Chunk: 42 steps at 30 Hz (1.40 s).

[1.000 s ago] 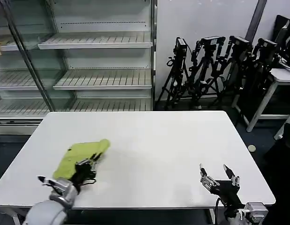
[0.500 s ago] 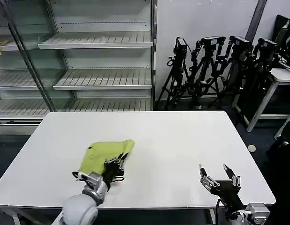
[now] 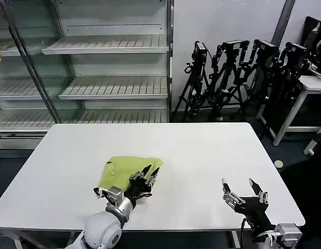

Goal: Fold and organize the clothes.

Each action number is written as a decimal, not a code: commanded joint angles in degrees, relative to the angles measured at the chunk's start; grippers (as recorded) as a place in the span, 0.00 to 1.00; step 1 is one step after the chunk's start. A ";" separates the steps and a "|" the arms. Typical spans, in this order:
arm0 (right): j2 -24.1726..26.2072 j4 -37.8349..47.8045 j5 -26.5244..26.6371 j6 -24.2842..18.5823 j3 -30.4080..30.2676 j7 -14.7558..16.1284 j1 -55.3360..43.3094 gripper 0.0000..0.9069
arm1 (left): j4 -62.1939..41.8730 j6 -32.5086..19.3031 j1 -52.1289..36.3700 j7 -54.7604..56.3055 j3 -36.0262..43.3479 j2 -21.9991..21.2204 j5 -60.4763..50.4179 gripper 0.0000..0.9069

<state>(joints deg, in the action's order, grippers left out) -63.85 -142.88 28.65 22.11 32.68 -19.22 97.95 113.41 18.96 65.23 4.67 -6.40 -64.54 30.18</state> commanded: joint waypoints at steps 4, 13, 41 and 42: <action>0.40 2.08 -5.16 -1.84 -1.69 0.51 -3.25 1.00 | 16.36 -1.09 20.46 -0.87 -20.92 1.63 7.21 1.00; 0.38 5.21 -6.28 -2.31 -5.84 0.89 -7.39 1.00 | 18.00 -3.13 29.53 0.31 -40.70 1.01 2.39 1.00; -2.38 22.93 -12.29 10.70 -52.31 -1.17 -41.95 1.00 | 17.54 -8.01 32.57 3.49 -42.64 -5.75 -6.15 1.00; -2.50 23.22 -12.30 10.85 -52.76 -1.31 -42.31 1.00 | 17.50 -8.00 32.54 3.49 -42.55 -5.89 -6.13 1.00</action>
<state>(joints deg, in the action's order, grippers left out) -65.08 -126.12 17.50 29.47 -4.21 -19.21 67.41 130.42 11.61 96.41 7.92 -47.41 -68.91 25.28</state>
